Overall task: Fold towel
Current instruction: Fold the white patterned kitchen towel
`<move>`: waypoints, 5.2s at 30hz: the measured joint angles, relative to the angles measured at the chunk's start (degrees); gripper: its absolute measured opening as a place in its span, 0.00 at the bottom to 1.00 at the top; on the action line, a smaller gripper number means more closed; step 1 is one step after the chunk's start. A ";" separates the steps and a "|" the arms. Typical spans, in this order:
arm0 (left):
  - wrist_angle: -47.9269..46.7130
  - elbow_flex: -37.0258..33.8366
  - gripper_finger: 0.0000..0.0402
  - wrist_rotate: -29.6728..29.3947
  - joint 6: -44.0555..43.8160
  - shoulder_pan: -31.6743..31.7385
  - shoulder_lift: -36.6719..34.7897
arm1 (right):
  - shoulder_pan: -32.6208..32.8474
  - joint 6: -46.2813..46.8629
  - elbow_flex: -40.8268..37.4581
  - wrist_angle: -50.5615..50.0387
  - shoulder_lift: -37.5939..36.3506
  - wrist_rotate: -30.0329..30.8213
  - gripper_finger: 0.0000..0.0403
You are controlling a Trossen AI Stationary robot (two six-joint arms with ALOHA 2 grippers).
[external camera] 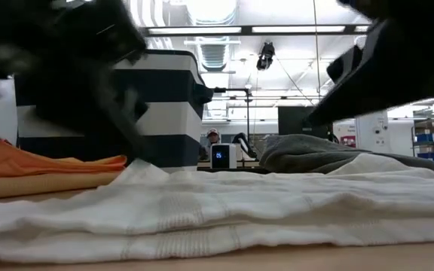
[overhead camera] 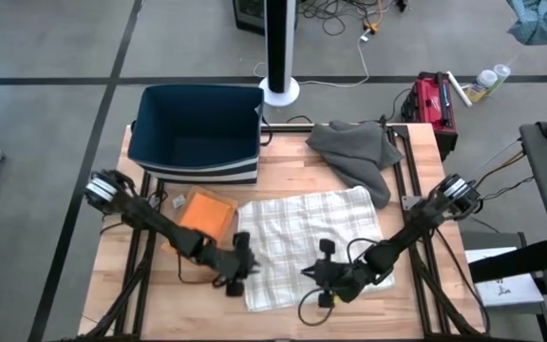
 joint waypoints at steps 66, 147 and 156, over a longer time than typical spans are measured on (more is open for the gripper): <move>-8.61 11.16 0.20 -8.46 -19.34 -15.74 10.78 | 11.55 47.89 24.45 -59.11 11.76 -11.02 0.00; -0.03 13.74 0.20 -11.93 -7.65 -9.02 16.31 | -6.49 54.53 -3.72 -54.68 -14.01 5.84 0.00; 1.64 13.91 0.20 -30.99 -9.42 -4.46 14.69 | -1.82 44.88 -3.27 -34.69 -7.34 18.96 0.00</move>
